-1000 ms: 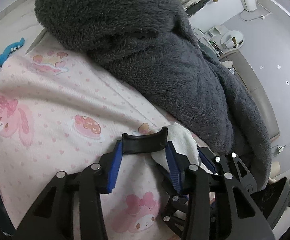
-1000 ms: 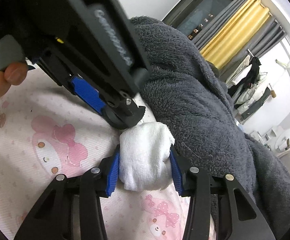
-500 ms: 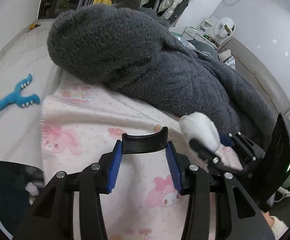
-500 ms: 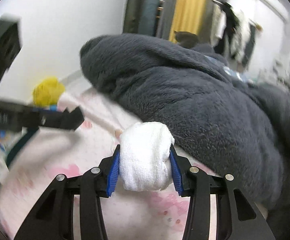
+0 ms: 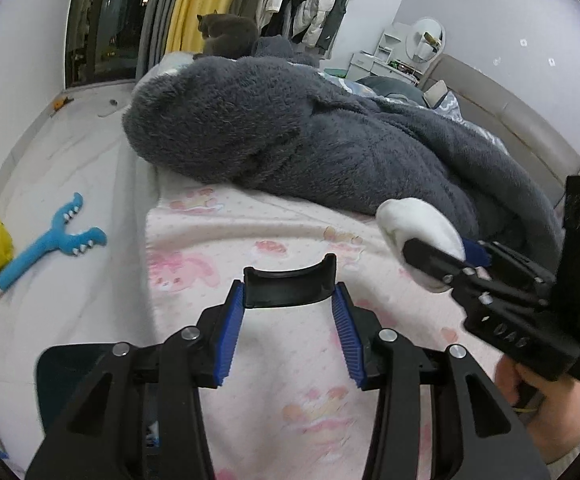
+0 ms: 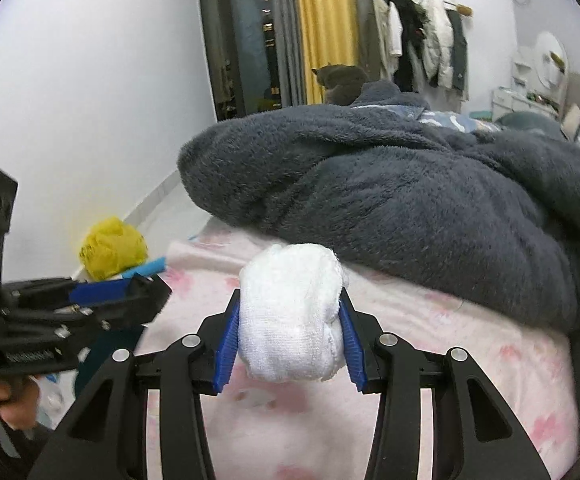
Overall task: Collect trash
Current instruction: 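Lift the white sock ball and carry it over the green bin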
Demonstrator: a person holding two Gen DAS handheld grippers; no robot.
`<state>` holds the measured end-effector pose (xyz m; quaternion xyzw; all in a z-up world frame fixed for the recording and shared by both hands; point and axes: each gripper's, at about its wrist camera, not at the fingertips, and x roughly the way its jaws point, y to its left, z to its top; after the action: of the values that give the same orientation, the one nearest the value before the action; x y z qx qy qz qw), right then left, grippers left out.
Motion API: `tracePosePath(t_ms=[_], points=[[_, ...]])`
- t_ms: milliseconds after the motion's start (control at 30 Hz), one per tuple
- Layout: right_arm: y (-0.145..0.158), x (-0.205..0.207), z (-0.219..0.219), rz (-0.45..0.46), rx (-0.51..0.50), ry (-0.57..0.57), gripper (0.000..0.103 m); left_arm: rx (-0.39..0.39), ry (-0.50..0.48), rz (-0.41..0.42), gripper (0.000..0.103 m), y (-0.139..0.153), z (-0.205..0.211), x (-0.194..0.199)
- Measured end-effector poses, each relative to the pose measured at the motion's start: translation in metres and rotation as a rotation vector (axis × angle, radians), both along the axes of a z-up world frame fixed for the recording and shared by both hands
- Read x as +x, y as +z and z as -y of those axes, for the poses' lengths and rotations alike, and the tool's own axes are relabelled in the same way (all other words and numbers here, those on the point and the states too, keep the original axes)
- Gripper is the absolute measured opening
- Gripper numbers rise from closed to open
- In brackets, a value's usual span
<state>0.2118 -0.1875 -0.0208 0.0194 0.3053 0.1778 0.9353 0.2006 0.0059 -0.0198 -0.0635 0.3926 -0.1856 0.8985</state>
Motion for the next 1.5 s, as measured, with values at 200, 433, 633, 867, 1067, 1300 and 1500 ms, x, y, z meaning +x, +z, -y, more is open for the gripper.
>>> tracePosePath(t_ms=[200, 433, 633, 867, 1067, 1300, 1500], points=[[0.001, -0.018, -0.013, -0.037, 0.058, -0.031, 0.045, 0.039, 0.010, 0.027, 0.048, -0.001, -0.019, -0.017], [0.002, -0.032, -0.033, -0.056, 0.081, -0.024, 0.045, 0.090, 0.051, 0.011, 0.048, -0.010, -0.048, -0.029], [0.001, -0.038, -0.063, -0.064, 0.080, 0.019, 0.045, 0.094, 0.098, -0.037, 0.048, -0.026, -0.074, -0.033], [-0.006, -0.035, -0.102, -0.091, 0.075, 0.101, 0.045, 0.100, 0.150, -0.102, 0.049, -0.048, -0.102, -0.034], [-0.012, -0.032, -0.131, -0.116, 0.077, 0.147, 0.045, 0.124, 0.187, -0.167, 0.049, -0.072, -0.125, -0.037], [-0.017, -0.033, -0.166, -0.130, 0.076, 0.209, 0.045, 0.147, 0.235, -0.271, 0.049, -0.102, -0.156, -0.042], [-0.021, -0.032, -0.190, -0.145, 0.080, 0.247, 0.046, 0.140, 0.277, -0.397, 0.049, -0.131, -0.178, -0.045]])
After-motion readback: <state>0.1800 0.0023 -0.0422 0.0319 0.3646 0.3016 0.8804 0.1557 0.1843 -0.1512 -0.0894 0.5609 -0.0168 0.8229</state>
